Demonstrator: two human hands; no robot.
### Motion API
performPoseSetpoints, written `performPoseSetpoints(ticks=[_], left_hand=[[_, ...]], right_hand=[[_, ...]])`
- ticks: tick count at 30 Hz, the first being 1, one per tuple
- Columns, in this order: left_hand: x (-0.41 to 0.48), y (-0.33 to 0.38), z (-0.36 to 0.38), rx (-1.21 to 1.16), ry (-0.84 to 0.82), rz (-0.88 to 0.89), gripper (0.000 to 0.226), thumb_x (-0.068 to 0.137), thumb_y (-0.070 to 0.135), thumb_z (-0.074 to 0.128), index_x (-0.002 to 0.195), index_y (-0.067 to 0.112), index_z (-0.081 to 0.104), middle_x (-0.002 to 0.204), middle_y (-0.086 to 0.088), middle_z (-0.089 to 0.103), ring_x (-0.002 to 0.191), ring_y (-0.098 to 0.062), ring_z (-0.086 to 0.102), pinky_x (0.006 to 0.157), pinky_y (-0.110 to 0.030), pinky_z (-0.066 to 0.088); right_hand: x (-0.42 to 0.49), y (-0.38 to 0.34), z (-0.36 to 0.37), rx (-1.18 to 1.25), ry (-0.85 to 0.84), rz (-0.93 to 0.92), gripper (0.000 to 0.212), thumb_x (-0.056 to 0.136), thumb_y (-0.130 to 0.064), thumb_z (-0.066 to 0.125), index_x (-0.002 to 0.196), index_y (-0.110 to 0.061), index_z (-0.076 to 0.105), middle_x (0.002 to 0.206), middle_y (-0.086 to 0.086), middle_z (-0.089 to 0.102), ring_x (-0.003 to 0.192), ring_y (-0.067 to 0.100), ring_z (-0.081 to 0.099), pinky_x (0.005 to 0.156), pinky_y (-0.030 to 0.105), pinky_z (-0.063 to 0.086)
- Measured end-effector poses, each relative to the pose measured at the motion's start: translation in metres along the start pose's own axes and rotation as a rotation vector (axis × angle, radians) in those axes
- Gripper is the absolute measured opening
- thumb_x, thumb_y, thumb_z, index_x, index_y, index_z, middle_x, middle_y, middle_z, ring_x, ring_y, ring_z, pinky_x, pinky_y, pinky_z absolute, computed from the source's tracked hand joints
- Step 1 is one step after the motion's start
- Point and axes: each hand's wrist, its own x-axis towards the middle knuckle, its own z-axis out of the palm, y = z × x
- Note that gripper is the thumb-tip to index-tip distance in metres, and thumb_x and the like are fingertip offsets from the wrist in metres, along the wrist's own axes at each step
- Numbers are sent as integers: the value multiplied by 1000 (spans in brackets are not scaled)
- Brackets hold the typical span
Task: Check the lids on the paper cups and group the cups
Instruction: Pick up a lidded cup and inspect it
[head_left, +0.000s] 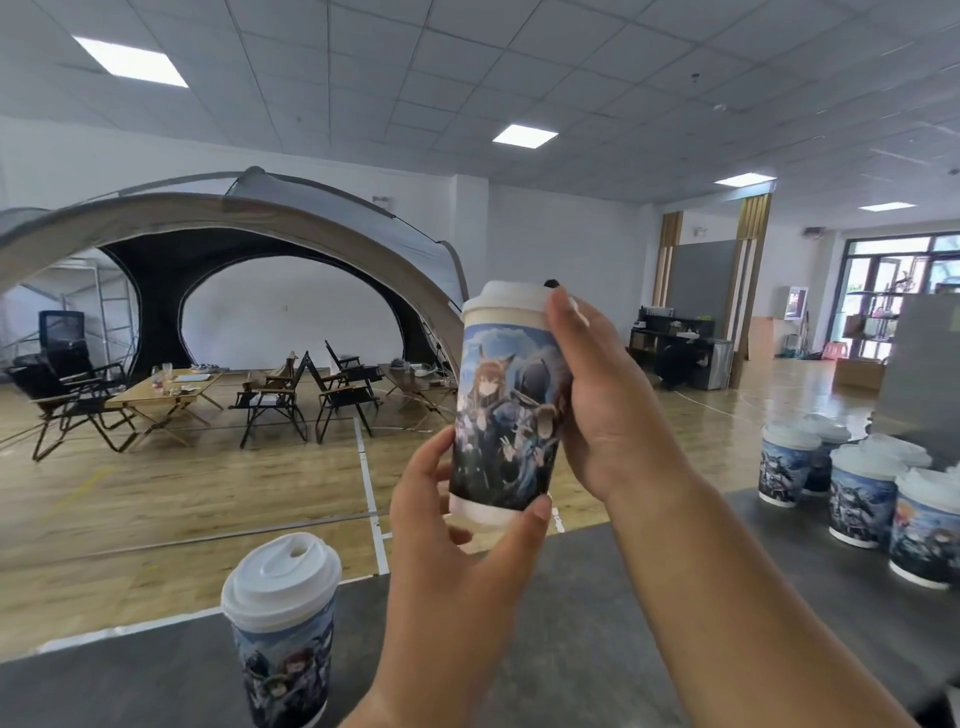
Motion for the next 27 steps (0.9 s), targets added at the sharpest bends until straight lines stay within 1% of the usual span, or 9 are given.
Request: performPoseSetpoints(ticks=[2, 6, 9, 12, 15, 17, 19, 22, 27], left_hand=[[-1, 1, 2, -59, -31, -16, 72, 57, 47, 81, 120, 50, 46, 115, 14, 60, 99, -9, 65, 76, -28, 55], [-4, 10, 7, -850, -314, -477, 81, 51, 46, 86, 120, 11, 65, 110, -16, 71, 86, -25, 72, 68, -37, 61], [-7, 11, 10, -1074, -483, -629, 82, 37, 30, 98, 109, 1, 71, 116, -30, 65, 96, -37, 70, 71, -44, 60], [-9, 6, 14, -1081, -430, -570, 81, 29, 22, 100, 102, 0, 74, 111, -31, 66, 90, -38, 71, 66, -44, 60], [-6, 2, 9, -974, -288, -452, 84, 31, 26, 100, 108, 7, 72, 112, -24, 68, 86, -31, 72, 65, -39, 61], [-2, -2, 1, -790, -140, -315, 89, 35, 24, 97, 117, 12, 66, 107, -12, 72, 83, -21, 71, 64, -32, 60], [2, -6, -6, -505, -43, -200, 81, 48, 25, 88, 124, 23, 58, 105, 1, 74, 87, -12, 71, 66, -23, 57], [2, -10, -8, -262, -40, -113, 83, 50, 37, 86, 127, 34, 54, 116, 4, 69, 96, -13, 70, 73, -24, 55], [-3, 3, 2, -735, -129, -423, 70, 58, 42, 80, 121, 17, 61, 102, -9, 73, 80, -20, 72, 67, -40, 58]], right_hand=[[-1, -4, 1, -11, 0, 6, 39, 89, -42, 61, 116, -14, 59, 104, 14, 72, 95, 31, 71, 86, 45, 58], [6, -1, -9, 250, -160, 185, 67, 83, -63, 51, 114, -5, 65, 102, 17, 70, 94, 32, 67, 86, 43, 56], [11, 15, -10, 514, -301, 307, 75, 86, -65, 48, 127, -2, 54, 109, 26, 67, 101, 38, 66, 86, 46, 56], [19, 23, -6, 557, -329, 345, 85, 86, -56, 56, 151, -15, 19, 128, 34, 54, 110, 46, 62, 89, 53, 53], [24, 22, -8, 375, -201, 271, 78, 86, -63, 55, 147, -16, 42, 138, 18, 55, 110, 30, 63, 89, 43, 54], [23, 18, -13, 237, -140, 166, 58, 88, -65, 47, 117, -18, 67, 96, 8, 72, 87, 25, 65, 86, 36, 52], [20, 14, -13, 168, -117, 87, 56, 83, -65, 55, 109, -17, 68, 74, 5, 58, 76, 26, 53, 86, 36, 46], [23, 15, -9, 65, -53, 120, 79, 77, -62, 68, 130, -5, 57, 112, 24, 63, 105, 35, 60, 107, 50, 43], [23, 9, -15, 235, -161, 240, 70, 81, -63, 53, 116, -4, 67, 110, 19, 68, 95, 32, 67, 89, 42, 55]])
